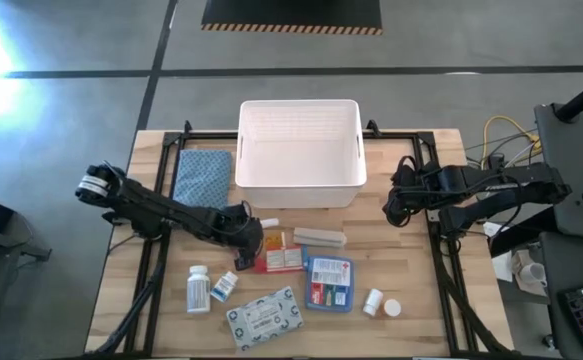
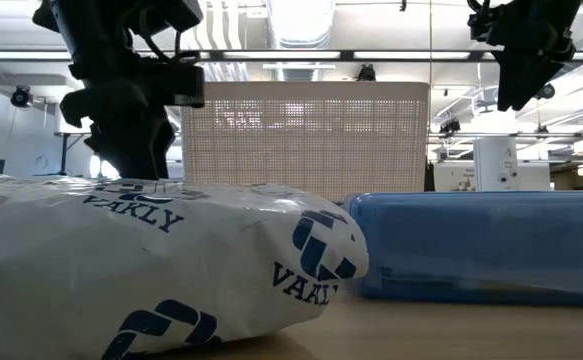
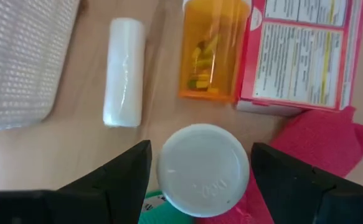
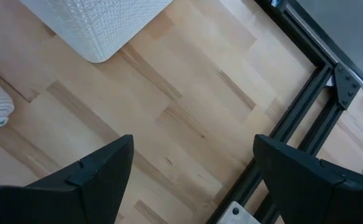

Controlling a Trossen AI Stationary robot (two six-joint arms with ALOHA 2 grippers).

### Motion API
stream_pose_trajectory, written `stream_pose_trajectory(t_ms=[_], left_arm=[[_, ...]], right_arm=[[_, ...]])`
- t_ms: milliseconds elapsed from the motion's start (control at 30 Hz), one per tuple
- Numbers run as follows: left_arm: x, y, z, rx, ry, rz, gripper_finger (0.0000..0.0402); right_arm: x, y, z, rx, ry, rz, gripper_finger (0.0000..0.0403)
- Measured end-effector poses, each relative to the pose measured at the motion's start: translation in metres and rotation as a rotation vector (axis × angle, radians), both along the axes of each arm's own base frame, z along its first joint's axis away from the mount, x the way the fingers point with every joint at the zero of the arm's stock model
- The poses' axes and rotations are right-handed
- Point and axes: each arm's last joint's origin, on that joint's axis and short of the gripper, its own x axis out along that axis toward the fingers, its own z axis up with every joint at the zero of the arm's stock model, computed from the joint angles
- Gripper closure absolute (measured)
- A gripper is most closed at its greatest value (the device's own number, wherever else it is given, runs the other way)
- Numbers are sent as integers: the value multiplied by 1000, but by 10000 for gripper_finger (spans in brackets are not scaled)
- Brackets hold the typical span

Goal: Pick & place medical supplies in basket/bin
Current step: Put the white medicine bottle into the white bin

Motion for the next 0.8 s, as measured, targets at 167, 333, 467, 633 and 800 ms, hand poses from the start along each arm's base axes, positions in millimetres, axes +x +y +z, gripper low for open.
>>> stream_pose_trajectory(t_ms=[167, 333, 467, 633, 800], left_arm=[[0, 0, -1, 2, 8, 0, 173], [-1, 0, -1, 5, 12, -5, 241], [1, -1, 14, 0, -18, -18, 248], [3, -9, 69, -40, -65, 15, 248], [16, -18, 151, -130, -286, 36, 248]], right_arm=[[0, 0, 0, 0, -1, 0, 83], [0, 0, 0, 0, -2, 0, 83], [0, 0, 0, -3, 5, 17, 83], [-4, 0, 7, 1, -29, 70, 83], [-17, -1, 13, 11, -73, 133, 85]])
